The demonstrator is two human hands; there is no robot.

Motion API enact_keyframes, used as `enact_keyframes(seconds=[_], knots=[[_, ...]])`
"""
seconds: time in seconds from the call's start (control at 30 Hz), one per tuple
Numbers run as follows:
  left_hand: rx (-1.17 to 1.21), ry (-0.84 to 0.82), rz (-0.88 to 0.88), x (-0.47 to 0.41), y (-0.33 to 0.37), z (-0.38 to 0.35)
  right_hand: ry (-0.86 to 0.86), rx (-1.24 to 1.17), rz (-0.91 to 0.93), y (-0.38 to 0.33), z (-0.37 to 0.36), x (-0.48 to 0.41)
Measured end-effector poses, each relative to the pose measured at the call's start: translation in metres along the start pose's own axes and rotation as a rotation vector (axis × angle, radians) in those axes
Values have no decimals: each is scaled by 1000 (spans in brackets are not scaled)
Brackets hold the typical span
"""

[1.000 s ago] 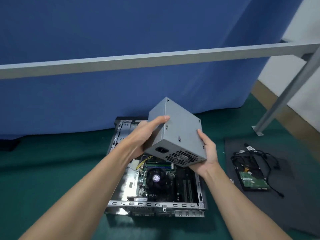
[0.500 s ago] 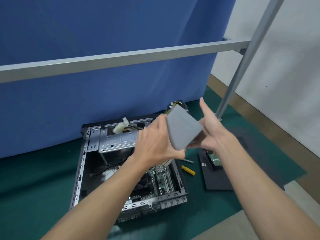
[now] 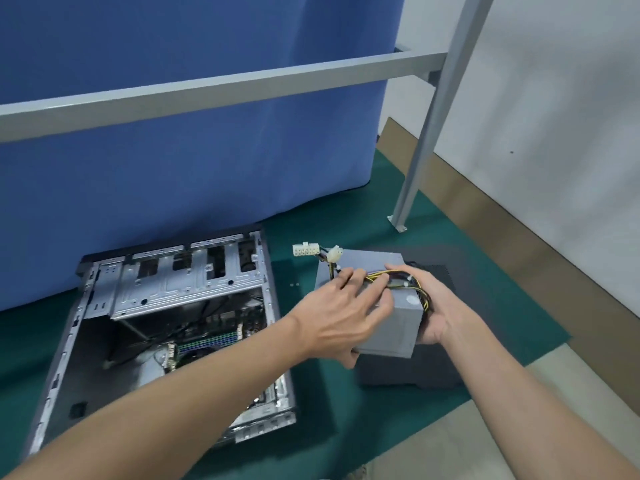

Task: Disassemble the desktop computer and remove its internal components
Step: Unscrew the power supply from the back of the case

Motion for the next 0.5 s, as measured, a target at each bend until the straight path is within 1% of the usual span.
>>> enact_keyframes(seconds=[0.07, 0.17, 0.27, 0.37, 0.43, 0.5], knots=[[5, -32, -20, -25, 14, -6, -23, -21, 10, -8, 24, -4], [14, -59, -18, -66, 34, -12, -3, -76, 87, -28, 65, -9], [81, -78, 38, -109, 48, -15, 76, -118, 188, -54, 115, -9], [83, -127, 68, -150, 58, -26, 199, -130, 306, -80, 165, -8], [38, -147, 53, -174, 65, -35, 255, -140, 377, -95, 193, -7], [-4, -143, 17, -198, 71, -41, 283, -158, 405, -105, 218, -8]])
Point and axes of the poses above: each hand's wrist, its own x-axis away from the middle knuckle, its own z-axis out of the back of the hand, y = z × x, the point moved 9 cm from there along -x, towards the middle knuckle, and after that the axes turned 11 degrees about -x, right-handed, at the moved point
